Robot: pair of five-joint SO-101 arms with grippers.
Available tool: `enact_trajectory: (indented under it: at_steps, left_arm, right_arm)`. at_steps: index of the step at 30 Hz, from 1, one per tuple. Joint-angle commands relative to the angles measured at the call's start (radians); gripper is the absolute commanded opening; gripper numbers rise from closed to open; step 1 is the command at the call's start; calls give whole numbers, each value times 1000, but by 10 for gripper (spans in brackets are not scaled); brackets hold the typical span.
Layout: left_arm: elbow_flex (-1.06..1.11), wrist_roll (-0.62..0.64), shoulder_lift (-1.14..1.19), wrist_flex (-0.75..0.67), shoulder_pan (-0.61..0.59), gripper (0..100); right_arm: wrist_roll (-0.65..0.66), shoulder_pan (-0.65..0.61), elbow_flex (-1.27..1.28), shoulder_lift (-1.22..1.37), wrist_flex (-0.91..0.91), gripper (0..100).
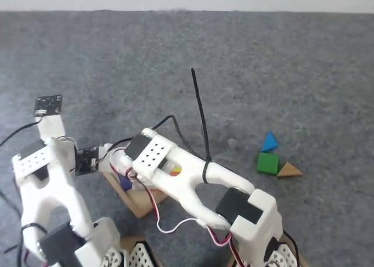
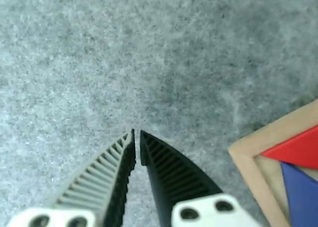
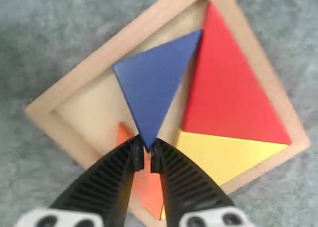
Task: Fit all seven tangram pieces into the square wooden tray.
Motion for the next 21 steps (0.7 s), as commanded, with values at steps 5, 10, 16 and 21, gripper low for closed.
enact_trajectory:
  at_steps: [5, 10, 16, 21]
  left_arm:
    - [-4, -2, -9, -17, -3, 18]
    - [-4, -2, -9, -17, -3, 18]
    - [-4, -2, -9, -18, -3, 18]
    - [-2, -2, -8, -18, -3, 18]
  right_arm:
    - [-12, -77, -8, -87, 79, 6]
    - [-12, -77, -6, -87, 116, 6]
    - [-12, -99, -6, -87, 151, 6]
    - [-12, -116, -6, -87, 173, 6]
